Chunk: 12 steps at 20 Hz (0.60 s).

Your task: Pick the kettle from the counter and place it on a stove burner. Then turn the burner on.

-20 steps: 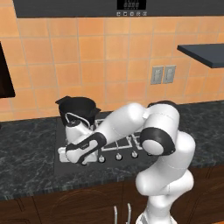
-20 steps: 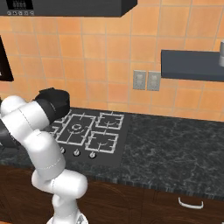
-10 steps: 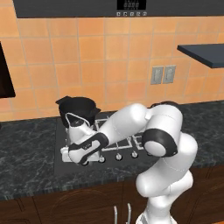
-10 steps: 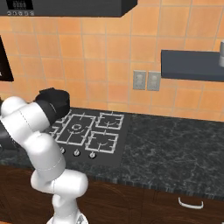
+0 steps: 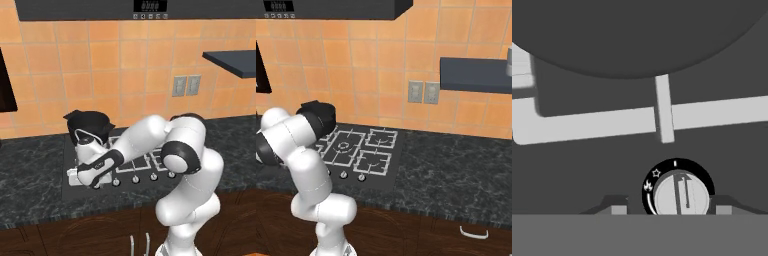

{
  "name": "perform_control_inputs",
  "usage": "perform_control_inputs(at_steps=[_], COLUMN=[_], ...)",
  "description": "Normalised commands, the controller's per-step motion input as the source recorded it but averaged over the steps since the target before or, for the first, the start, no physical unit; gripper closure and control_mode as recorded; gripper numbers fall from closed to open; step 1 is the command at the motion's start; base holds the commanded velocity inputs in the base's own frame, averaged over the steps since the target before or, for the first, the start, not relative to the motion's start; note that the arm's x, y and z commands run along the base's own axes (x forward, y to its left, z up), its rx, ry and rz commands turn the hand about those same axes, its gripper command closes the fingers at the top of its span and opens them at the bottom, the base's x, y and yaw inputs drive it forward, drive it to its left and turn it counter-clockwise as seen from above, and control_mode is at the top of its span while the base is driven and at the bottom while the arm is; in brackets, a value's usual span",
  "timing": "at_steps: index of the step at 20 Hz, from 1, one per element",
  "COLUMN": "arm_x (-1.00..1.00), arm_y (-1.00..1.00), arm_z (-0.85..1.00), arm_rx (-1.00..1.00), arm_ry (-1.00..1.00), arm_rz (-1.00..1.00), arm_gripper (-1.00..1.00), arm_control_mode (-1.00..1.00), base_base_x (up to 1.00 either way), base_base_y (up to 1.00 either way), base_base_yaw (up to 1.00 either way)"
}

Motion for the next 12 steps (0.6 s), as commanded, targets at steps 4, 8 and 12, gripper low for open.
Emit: perform_control_inputs(at_steps=[4,8,12], arm_x=[0.3,0.26,0.09], arm_y=[-0.22,-0.2,0.0], arm_z=[-0.29,-0.12,-0.05], arm_rx=[0.0,0.0,0.0], arm_ry=[0.0,0.0,0.0], arm_rz=[0.07,0.09,0.07], arm_gripper=[1.0,1.0,1.0], arm_control_mode=[-1.0,-1.0,-1.0], base_base_x=[0.0,0.0,0.0], base_base_y=[0.0,0.0,0.0], base_base_yaw=[0.0,0.0,0.0])
